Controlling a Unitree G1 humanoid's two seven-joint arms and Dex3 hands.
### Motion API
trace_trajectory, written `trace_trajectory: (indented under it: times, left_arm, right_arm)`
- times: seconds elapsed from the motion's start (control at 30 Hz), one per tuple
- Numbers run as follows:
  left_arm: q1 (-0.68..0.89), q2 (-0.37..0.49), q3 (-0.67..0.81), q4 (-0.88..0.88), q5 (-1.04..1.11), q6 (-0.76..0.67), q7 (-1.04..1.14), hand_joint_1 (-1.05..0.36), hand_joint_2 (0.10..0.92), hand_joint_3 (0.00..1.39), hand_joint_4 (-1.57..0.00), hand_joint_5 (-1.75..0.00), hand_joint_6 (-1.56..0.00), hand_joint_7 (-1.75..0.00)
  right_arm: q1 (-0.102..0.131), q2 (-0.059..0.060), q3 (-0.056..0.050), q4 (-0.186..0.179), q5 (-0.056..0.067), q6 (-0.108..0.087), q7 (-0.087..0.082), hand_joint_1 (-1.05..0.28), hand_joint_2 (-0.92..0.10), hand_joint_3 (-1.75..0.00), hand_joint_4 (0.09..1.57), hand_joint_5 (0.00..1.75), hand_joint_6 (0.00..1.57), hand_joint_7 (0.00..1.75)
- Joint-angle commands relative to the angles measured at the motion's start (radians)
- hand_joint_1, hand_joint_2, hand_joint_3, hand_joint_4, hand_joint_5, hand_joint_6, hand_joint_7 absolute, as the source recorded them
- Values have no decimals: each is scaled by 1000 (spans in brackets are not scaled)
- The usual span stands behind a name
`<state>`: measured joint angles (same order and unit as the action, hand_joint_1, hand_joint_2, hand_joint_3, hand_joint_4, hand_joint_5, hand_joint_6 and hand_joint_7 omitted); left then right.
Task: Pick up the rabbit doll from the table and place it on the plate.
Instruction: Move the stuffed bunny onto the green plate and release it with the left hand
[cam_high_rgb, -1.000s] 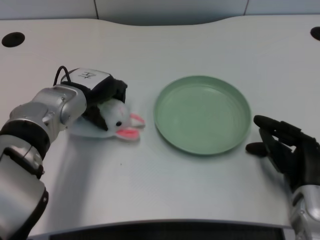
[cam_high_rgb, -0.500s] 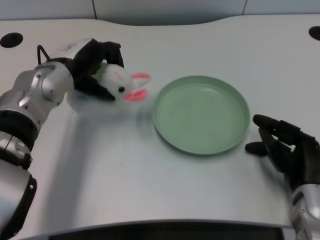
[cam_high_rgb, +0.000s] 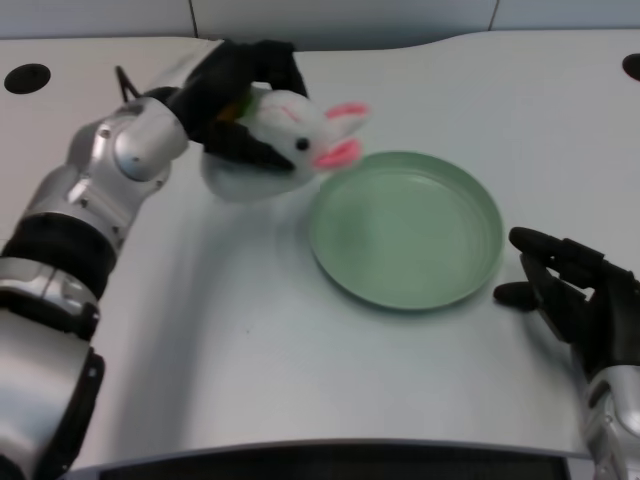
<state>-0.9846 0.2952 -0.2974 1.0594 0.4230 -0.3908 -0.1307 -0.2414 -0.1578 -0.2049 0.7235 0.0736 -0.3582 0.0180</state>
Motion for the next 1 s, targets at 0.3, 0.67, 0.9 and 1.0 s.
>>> trace_trajectory:
  times: [0.3,0.67,0.9,1.0]
  left_arm:
    - [-96,-157,-58,63,45,4,19,-143,851,11,-866,-1746,-688,-1746]
    - [-149,-228,-118,162,106,39,31,-151,870,23,-863,-1746,-689,-1746]
    - [-156,-246,-145,205,131,55,38,-151,864,20,-871,-1746,-678,-1746]
    - [-158,-247,-147,211,134,56,39,-148,863,19,-879,-1746,-685,-1746]
  right_arm:
    - [5,-2,3,3,-3,-2,-3,-385,-921,-189,869,855,1030,3]
    - [15,4,4,1,3,-14,5,-386,-921,-188,865,842,1032,4]
    - [24,9,4,-7,5,-26,9,-396,-921,-174,888,846,1036,6]
    - [26,10,4,-7,6,-29,9,-398,-921,-172,894,847,1038,7]
